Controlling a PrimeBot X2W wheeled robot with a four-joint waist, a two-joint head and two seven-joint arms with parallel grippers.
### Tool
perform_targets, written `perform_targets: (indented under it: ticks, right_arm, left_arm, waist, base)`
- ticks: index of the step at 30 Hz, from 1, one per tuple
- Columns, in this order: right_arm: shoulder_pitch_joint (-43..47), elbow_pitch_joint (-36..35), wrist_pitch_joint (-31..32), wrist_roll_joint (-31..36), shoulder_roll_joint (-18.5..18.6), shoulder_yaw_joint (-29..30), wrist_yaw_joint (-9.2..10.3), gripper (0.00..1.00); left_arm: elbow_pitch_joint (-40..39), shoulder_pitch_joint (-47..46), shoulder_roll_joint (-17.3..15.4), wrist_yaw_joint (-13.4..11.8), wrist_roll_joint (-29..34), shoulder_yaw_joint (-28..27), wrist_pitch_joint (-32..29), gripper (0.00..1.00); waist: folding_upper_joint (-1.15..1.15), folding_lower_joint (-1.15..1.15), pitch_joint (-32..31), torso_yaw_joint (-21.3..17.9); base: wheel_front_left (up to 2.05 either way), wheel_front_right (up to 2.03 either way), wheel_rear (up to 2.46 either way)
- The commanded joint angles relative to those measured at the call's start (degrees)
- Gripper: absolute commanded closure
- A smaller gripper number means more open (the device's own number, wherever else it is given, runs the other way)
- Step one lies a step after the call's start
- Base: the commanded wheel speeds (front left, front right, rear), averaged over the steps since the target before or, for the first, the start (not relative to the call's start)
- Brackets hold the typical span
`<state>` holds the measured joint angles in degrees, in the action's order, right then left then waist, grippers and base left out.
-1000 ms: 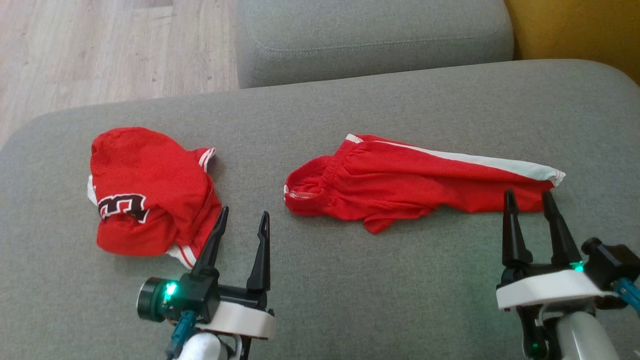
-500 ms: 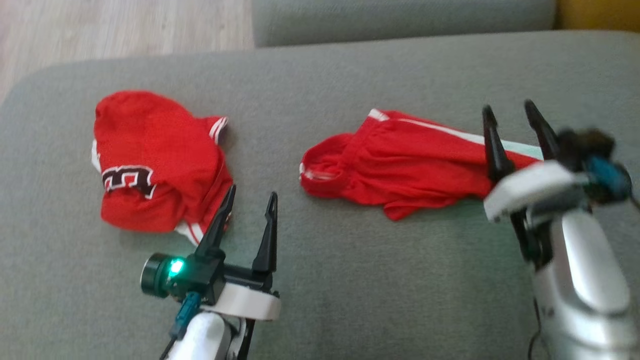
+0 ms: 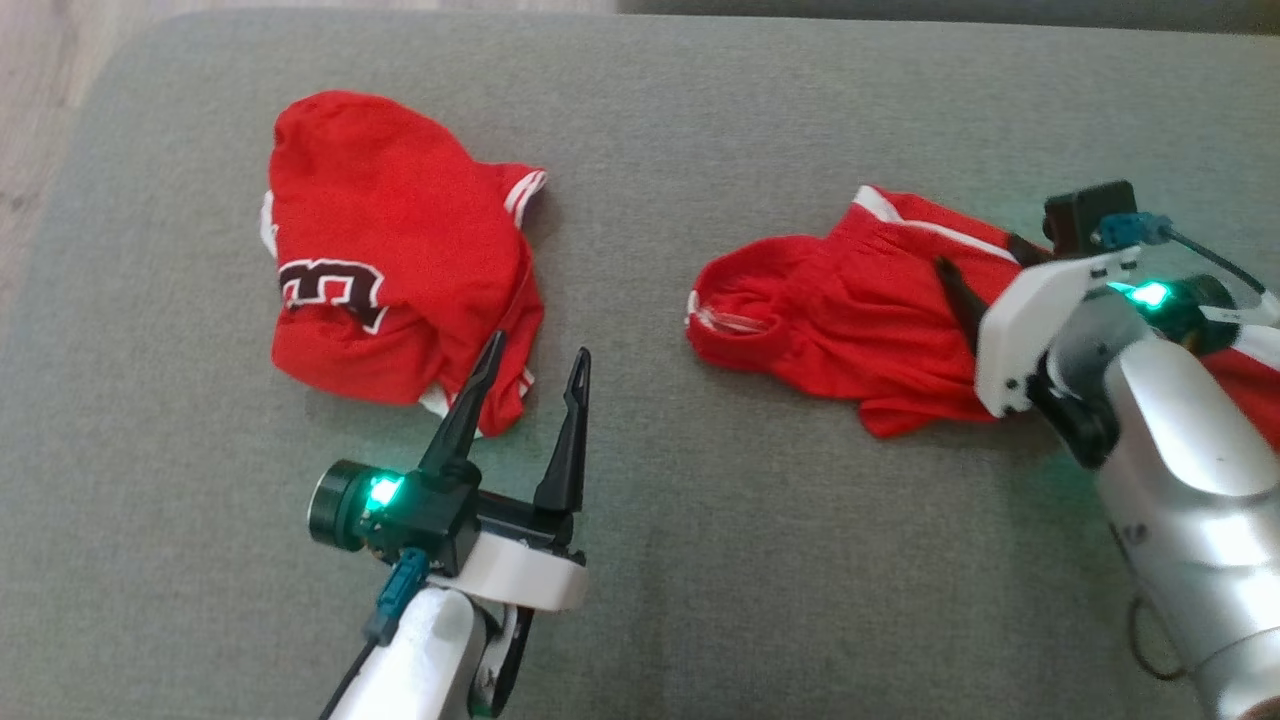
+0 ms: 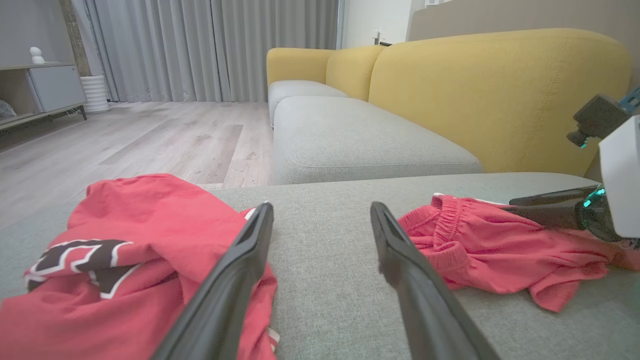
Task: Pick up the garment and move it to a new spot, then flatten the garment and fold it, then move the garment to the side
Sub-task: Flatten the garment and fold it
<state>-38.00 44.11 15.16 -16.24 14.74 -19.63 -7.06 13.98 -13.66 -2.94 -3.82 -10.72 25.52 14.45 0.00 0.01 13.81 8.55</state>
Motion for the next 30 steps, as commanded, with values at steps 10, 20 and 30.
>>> perform_targets:
  ticks: [10, 20, 30]
  right_arm:
    - [-5.47, 7.7, -0.52, -4.82, 2.54, -7.61, -0.43, 1.0]
    - [-9.67, 8.56, -9.36, -10.58, 2.95, -7.39, -0.43, 1.0]
    - [-11.15, 2.65, -20.6, -13.06, 4.0, -8.19, -0.43, 1.0]
  left_arm:
    - [-1.75, -2.58, 0.06, -0.94, -0.7, -0.75, 0.55, 0.0]
    - [-1.4, -2.23, 0.06, -1.12, -0.58, -1.65, 0.55, 0.0]
    - [-1.17, -0.31, 0.06, -1.07, -0.33, -2.69, 0.55, 0.0]
  waist:
    - [0.0, -0.01, 1.46, 1.36]
    - [0.0, -0.01, 0.04, -0.79]
    - [0.0, -0.01, -4.72, -3.67]
  base:
    - [0.0, 0.0, 0.0]
    - [0.0, 0.0, 0.0]
    - [0.0, 0.0, 0.0]
